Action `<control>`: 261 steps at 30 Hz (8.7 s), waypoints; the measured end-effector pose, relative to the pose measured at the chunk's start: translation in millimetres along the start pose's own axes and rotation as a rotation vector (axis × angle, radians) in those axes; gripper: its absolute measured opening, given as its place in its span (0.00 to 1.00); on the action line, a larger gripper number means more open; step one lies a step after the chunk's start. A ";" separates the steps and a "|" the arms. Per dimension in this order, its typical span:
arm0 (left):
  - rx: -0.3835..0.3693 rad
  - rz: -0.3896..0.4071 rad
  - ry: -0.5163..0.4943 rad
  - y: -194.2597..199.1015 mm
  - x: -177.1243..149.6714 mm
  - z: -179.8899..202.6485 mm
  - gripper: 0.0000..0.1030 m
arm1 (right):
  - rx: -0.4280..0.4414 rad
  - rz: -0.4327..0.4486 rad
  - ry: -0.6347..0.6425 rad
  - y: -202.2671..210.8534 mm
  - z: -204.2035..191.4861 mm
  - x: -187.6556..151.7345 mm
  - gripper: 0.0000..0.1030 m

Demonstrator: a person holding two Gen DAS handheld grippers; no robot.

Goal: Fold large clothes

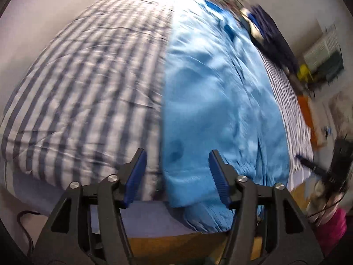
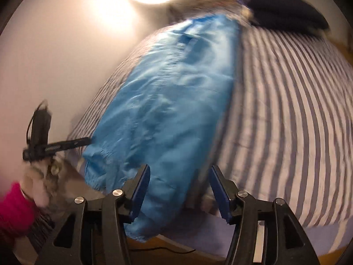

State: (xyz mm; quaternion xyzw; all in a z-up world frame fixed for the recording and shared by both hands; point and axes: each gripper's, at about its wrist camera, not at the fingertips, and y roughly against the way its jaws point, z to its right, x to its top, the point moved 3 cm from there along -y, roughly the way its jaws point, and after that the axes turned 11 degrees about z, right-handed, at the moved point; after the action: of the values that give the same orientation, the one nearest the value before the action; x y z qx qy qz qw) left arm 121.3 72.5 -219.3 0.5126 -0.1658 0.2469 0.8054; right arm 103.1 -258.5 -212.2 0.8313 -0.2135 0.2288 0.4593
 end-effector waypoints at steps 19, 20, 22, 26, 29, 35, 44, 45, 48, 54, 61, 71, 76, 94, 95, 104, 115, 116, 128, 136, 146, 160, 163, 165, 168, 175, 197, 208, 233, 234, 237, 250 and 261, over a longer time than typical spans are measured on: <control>-0.209 -0.160 0.191 -20.7 -17.3 -0.4 0.33 | 0.330 -0.132 -0.251 -44.0 10.1 -45.3 0.35; -0.192 -0.166 0.171 -22.2 -16.8 1.8 0.17 | 0.336 -0.130 -0.250 -46.6 8.2 -44.9 0.33; -0.190 -0.176 0.163 -25.6 -16.6 4.4 0.10 | 0.359 -0.135 -0.261 -52.0 5.6 -40.6 0.21; -0.220 -0.169 0.178 -22.5 -12.9 12.1 0.04 | 0.437 -0.119 -0.342 -51.8 6.1 -37.2 0.08; -0.291 -0.155 0.246 -14.1 -3.3 19.6 0.03 | 0.515 -0.083 -0.423 -44.3 6.2 -27.8 0.06; -0.369 -0.106 0.269 -1.8 33.3 51.0 0.03 | 0.563 -0.009 -0.474 -27.5 2.9 6.4 0.06; -0.359 -0.012 0.235 -8.3 113.3 82.7 0.03 | 0.444 0.080 -0.393 -22.3 -0.8 85.5 0.05; -0.350 0.000 0.241 -14.6 124.6 82.8 0.03 | 0.431 0.084 -0.390 -24.6 0.0 93.1 0.05; -0.340 0.016 0.268 -31.7 146.3 80.8 0.03 | 0.352 0.087 -0.350 -34.1 12.2 128.7 0.05; -0.274 0.057 0.301 -81.8 190.8 66.4 0.03 | 0.257 0.072 -0.325 -76.9 24.5 173.0 0.05; -0.206 0.051 0.308 -149.6 217.5 43.8 0.03 | 0.208 0.047 -0.423 -132.2 65.7 201.9 0.05; -0.181 0.011 0.288 -186.5 221.0 35.4 0.15 | 0.192 -0.001 -0.475 -155.8 89.4 199.6 0.30; -0.194 0.036 0.325 -170.0 233.2 32.0 0.43 | 0.244 0.080 -0.496 -127.9 96.0 214.2 0.66; -0.032 0.081 -0.079 -173.2 198.5 61.0 0.45 | -0.044 0.041 0.136 -130.2 32.7 182.7 0.36; -0.012 0.074 -0.089 -180.1 196.3 60.0 0.45 | -0.067 0.029 0.145 -135.6 35.1 179.7 0.35; 0.059 0.073 -0.139 -179.2 189.5 68.3 0.42 | -0.127 0.021 0.125 -127.0 35.5 173.5 0.29; 0.066 0.267 -0.192 -39.2 190.7 119.1 0.42 | -0.226 0.308 0.167 31.4 -23.8 172.1 0.46; 0.067 0.286 -0.195 -23.5 188.2 127.4 0.42 | -0.237 0.324 0.167 40.7 -27.5 170.3 0.47; 0.022 0.330 -0.256 4.6 217.5 160.3 0.43 | -0.228 0.401 0.287 74.6 -47.2 180.8 0.52; 0.003 0.237 -0.274 -118.3 313.8 132.6 0.43 | -0.136 0.286 0.261 -27.8 1.9 257.1 0.33; -0.001 0.075 -0.214 -303.2 404.5 92.1 0.25 | -0.215 0.107 0.220 -206.1 50.7 355.4 0.24; 0.052 -0.063 -0.096 -373.7 443.0 74.3 0.29 | -0.240 -0.049 0.087 -300.6 91.1 400.7 0.27; 0.040 -0.045 -0.047 -367.6 466.3 76.2 0.53 | -0.221 0.000 0.090 -285.9 84.2 418.1 0.34; 0.028 -0.045 -0.031 -369.2 479.5 80.8 0.58 | -0.231 0.034 0.078 -282.2 82.7 432.3 0.44; 0.003 -0.050 -0.015 -378.9 494.4 89.6 0.58 | -0.225 0.068 0.057 -284.6 83.4 455.6 0.60; 0.015 -0.057 0.065 -413.8 500.0 88.9 0.58 | -0.298 0.045 -0.027 -327.2 110.6 483.0 0.66; -0.009 -0.011 -0.051 -343.0 488.5 132.4 0.01 | -0.112 0.076 -0.105 -278.0 70.8 477.6 0.00; -0.035 0.016 -0.049 -224.2 429.1 135.5 0.00 | -0.022 0.057 -0.086 -181.1 11.0 409.5 0.00; 0.044 -0.082 -0.083 -127.6 221.6 108.2 0.01 | -0.079 -0.088 0.159 -115.1 -52.1 225.8 0.00; 0.050 -0.093 -0.096 -127.5 213.3 106.6 0.01 | -0.080 -0.099 0.172 -115.1 -52.8 218.5 0.00; 0.062 -0.122 -0.114 -126.7 193.4 101.3 0.01 | -0.079 -0.124 0.193 -113.3 -54.9 196.3 0.01; 0.106 -0.217 -0.191 -81.7 144.8 76.6 0.04 | -0.017 -0.219 0.211 -65.9 -66.4 156.0 0.28; 0.053 -0.177 0.038 -32.8 179.5 59.5 0.33 | 0.010 -0.079 -0.391 -24.8 0.1 163.2 0.45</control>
State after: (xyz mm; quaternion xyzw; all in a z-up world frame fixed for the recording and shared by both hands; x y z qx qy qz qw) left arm 286.7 47.8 -125.4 0.5418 -0.0979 0.1886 0.8132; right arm 248.3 -270.1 -134.6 0.8701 -0.2645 0.0459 0.4134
